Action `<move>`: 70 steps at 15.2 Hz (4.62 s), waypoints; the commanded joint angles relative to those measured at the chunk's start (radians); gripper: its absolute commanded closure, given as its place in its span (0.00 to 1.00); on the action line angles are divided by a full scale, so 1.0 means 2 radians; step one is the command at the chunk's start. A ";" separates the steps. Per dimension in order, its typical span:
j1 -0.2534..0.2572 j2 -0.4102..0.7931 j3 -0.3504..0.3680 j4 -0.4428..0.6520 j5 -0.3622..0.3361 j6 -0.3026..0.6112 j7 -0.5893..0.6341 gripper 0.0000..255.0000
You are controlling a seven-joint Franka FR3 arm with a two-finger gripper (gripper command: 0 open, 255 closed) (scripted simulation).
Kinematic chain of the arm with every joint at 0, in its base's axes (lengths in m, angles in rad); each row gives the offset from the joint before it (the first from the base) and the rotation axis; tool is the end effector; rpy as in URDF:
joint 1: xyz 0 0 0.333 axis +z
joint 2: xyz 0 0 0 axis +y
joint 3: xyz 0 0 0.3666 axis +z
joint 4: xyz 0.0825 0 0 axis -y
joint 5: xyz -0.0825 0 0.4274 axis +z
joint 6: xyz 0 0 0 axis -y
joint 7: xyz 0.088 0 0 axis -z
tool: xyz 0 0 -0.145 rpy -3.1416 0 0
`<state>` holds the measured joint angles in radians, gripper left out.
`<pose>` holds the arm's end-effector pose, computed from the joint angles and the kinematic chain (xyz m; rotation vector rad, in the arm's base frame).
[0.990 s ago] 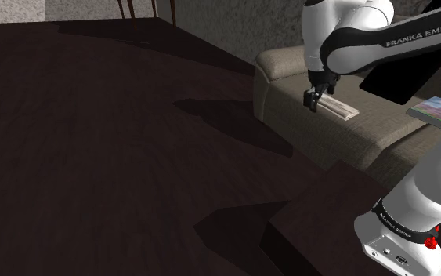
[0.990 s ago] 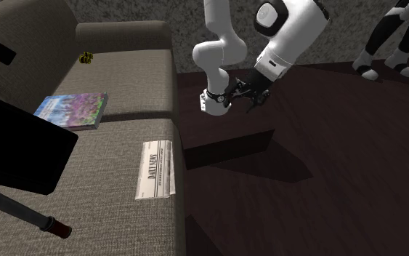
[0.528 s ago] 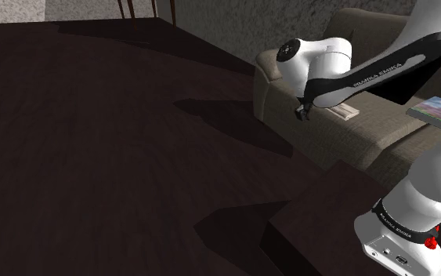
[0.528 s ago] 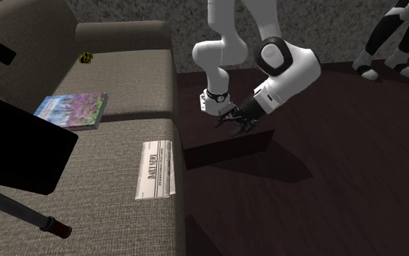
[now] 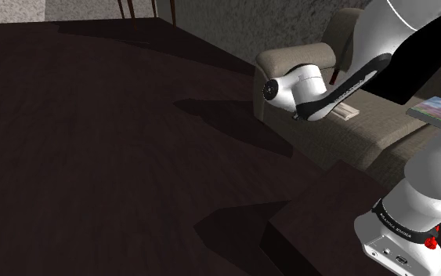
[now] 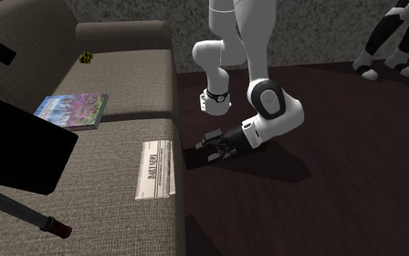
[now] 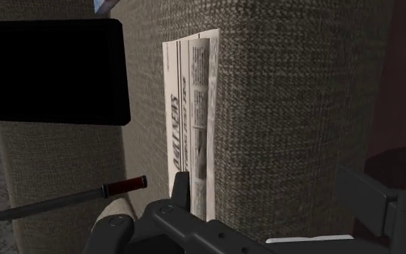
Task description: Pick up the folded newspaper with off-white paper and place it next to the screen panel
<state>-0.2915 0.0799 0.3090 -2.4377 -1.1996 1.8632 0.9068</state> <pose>0.4703 -0.0964 0.2661 2.0459 -0.0988 -0.0765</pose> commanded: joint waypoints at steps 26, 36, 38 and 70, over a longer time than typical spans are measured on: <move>-0.022 0.121 -0.054 0.060 -0.155 -0.047 0.083 1.00; -0.025 0.082 -0.051 0.051 -0.143 -0.045 0.053 1.00; -0.026 0.069 -0.050 0.049 -0.139 -0.044 0.042 1.00; -0.029 -0.097 -0.048 0.064 -0.077 -0.048 -0.141 1.00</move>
<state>-0.3488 -0.1059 0.2125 -2.3143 -1.3577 1.7695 0.6378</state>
